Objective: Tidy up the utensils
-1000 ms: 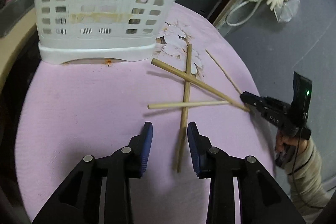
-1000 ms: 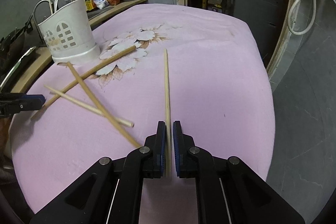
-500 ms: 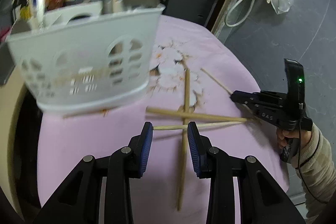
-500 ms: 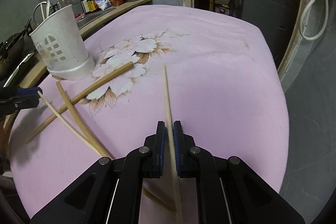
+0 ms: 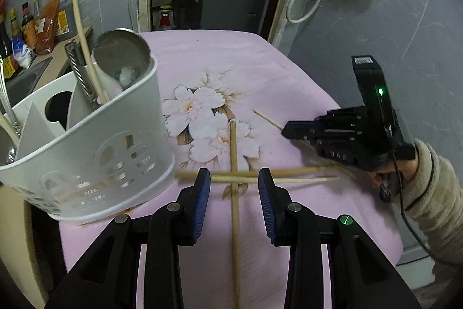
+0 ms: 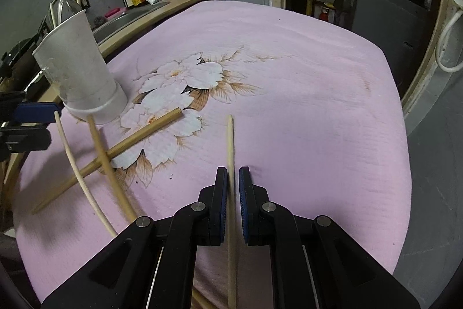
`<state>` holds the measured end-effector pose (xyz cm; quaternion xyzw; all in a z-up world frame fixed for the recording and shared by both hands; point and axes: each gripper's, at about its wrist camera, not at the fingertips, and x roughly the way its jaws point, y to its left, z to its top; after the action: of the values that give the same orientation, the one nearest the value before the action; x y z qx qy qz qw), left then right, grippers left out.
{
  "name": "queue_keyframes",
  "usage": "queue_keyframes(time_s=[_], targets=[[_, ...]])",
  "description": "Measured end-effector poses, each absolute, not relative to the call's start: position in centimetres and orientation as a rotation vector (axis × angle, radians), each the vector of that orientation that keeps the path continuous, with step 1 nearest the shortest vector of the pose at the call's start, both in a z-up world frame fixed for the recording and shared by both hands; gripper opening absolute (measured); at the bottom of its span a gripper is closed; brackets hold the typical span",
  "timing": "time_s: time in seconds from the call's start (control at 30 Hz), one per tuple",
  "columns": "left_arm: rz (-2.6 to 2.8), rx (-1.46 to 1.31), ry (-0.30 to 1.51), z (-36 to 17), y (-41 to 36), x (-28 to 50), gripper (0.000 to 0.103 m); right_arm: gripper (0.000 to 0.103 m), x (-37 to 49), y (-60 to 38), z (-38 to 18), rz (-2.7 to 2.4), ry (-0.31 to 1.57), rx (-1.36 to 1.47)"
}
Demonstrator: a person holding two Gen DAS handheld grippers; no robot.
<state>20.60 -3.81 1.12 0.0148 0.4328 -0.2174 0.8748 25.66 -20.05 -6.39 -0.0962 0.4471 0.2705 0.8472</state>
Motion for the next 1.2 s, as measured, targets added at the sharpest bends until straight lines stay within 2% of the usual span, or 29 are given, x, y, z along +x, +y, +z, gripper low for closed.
queue_keyframes(time_s=[0.43, 0.9, 0.93, 1.1, 1.2], targets=[[-0.450, 0.073, 0.913, 0.5, -4.5, 20.7, 0.029, 0.007, 26.1, -19.6, -6.2, 0.571, 0.942, -0.224], [-0.421, 0.186, 1.098, -3.7, -9.1, 26.2, 0.029, 0.007, 28.7, -17.8, -6.5, 0.585, 0.995, -0.273], [-0.425, 0.188, 1.118, -4.1, -9.2, 26.5, 0.028, 0.007, 28.9, -17.5, -6.6, 0.585, 1.000, -0.283], [-0.428, 0.154, 1.125, -4.1, -9.0, 26.9, 0.005, 0.006, 29.1, -16.7, -6.6, 0.582, 1.012, -0.337], [-0.430, 0.098, 1.100, -3.6, -8.5, 26.6, 0.005, 0.003, 29.1, -17.1, -6.4, 0.576, 1.009, -0.305]])
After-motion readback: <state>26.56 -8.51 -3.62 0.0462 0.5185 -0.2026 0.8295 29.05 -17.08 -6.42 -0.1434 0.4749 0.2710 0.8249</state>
